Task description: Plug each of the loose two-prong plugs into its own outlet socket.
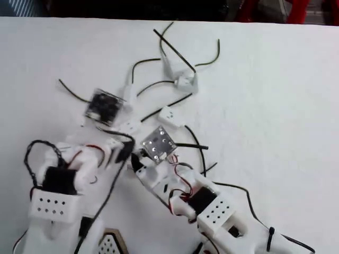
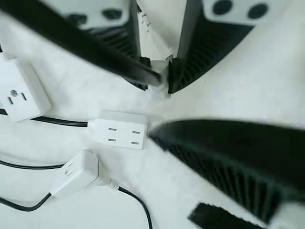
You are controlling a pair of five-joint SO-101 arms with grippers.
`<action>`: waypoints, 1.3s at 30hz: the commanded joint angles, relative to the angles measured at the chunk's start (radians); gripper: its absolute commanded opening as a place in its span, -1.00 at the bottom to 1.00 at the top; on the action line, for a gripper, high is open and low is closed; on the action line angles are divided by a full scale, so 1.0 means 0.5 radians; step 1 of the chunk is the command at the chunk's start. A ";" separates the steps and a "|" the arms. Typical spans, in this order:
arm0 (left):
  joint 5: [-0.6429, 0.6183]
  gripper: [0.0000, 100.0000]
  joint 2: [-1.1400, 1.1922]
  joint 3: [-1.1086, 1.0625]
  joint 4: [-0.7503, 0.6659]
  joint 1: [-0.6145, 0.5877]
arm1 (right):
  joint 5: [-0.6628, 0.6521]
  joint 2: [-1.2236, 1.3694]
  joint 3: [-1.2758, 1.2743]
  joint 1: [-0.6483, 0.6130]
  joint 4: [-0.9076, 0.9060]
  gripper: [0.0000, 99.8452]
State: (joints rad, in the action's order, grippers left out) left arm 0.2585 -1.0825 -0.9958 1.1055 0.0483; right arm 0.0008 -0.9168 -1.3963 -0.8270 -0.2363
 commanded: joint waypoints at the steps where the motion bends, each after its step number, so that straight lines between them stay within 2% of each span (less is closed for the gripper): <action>1: -0.298 -0.42 -0.054 0.086 -0.147 -0.468 | -0.025 -0.032 0.092 0.066 -0.014 -0.97; 4: -0.466 -0.42 -0.054 0.049 -0.199 -0.631 | -0.021 0.008 0.298 0.057 -0.167 -0.97; 8: -0.506 -0.42 -0.054 -0.092 -0.344 -0.649 | -0.012 0.232 0.724 0.017 -0.422 -0.97; 13: -0.516 -0.42 -0.054 -0.144 -0.396 -0.753 | -0.015 0.704 1.157 0.005 -0.428 -0.97; 16: -0.531 -0.42 -0.054 -0.147 -0.393 -0.781 | -0.025 1.017 1.313 -0.005 -0.296 -0.97; 21: -0.586 -0.42 -0.054 -0.147 -0.393 -0.781 | -0.025 1.475 1.421 -0.002 -0.038 -0.97; 25: -0.586 -0.42 -0.054 -0.147 -0.393 -0.781 | -0.028 1.680 1.519 0.011 -0.011 -0.97; 39: -0.586 -0.42 -0.054 -0.147 -0.387 -0.781 | -0.031 1.800 1.580 0.115 -0.011 -0.97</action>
State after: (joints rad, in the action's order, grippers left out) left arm -0.0269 -1.0825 -1.0756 0.9337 -0.3291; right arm -0.0023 -0.0084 -0.6460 -0.7871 -0.2608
